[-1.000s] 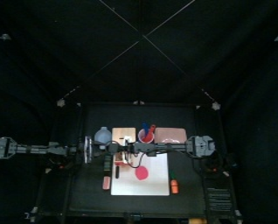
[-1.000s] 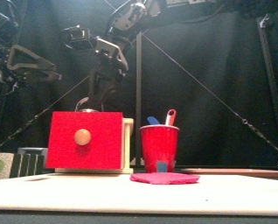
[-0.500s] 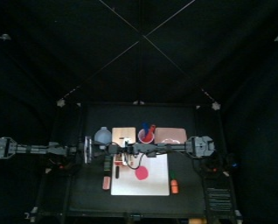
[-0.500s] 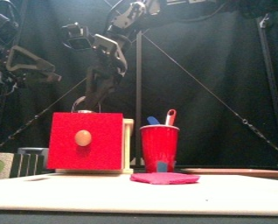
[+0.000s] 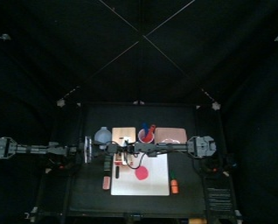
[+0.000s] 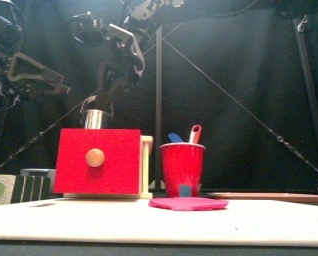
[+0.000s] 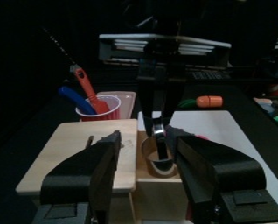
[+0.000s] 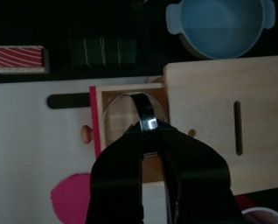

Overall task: Get the cutter from the drawer then cut the dough then place the extra dough in the bowl
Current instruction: Place the cutter on the board

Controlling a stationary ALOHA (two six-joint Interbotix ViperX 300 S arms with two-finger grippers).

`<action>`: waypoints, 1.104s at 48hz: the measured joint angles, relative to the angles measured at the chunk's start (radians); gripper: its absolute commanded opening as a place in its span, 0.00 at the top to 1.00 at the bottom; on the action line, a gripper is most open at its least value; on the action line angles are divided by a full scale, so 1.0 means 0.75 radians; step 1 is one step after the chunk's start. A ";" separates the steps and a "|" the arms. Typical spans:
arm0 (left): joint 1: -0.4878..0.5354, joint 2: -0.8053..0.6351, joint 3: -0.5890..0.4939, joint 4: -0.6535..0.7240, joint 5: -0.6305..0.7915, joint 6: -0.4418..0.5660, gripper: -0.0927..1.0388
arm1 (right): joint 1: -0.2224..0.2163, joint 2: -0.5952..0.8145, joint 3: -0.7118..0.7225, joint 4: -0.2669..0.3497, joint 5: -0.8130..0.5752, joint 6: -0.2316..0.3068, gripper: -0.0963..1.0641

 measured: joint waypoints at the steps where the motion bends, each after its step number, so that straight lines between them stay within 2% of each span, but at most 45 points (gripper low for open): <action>1: 0.002 0.000 0.000 -0.002 0.002 0.000 0.19 | 0.002 -0.006 0.000 0.000 0.000 -0.002 0.57; 9: 0.016 0.000 0.000 -0.008 0.004 -0.002 0.19 | 0.006 -0.078 0.014 0.008 -0.039 -0.002 0.57; 15: 0.020 0.000 0.000 -0.016 0.004 -0.002 0.19 | 0.010 -0.176 0.110 0.006 -0.043 -0.004 0.57; 22: 0.022 0.002 0.000 -0.029 0.006 0.000 0.19 | 0.018 -0.309 0.317 0.029 -0.049 0.002 0.57; 31: 0.035 0.000 0.000 -0.043 0.006 0.000 0.19 | 0.033 -0.534 0.632 0.117 -0.086 0.008 0.58; 38: 0.061 0.000 -0.004 -0.080 0.006 0.000 0.19 | 0.035 -0.671 0.882 0.127 -0.090 0.000 0.58; 44: 0.119 0.000 -0.020 -0.135 0.006 0.000 0.19 | 0.035 -0.728 1.041 0.129 -0.110 0.035 0.57; 48: 0.157 0.000 -0.039 -0.180 0.006 0.000 0.19 | 0.043 -0.738 1.111 0.104 -0.121 0.088 0.56; 53: 0.178 0.002 -0.059 -0.215 0.006 0.002 0.19 | 0.057 -0.738 1.176 0.049 -0.131 0.190 0.56</action>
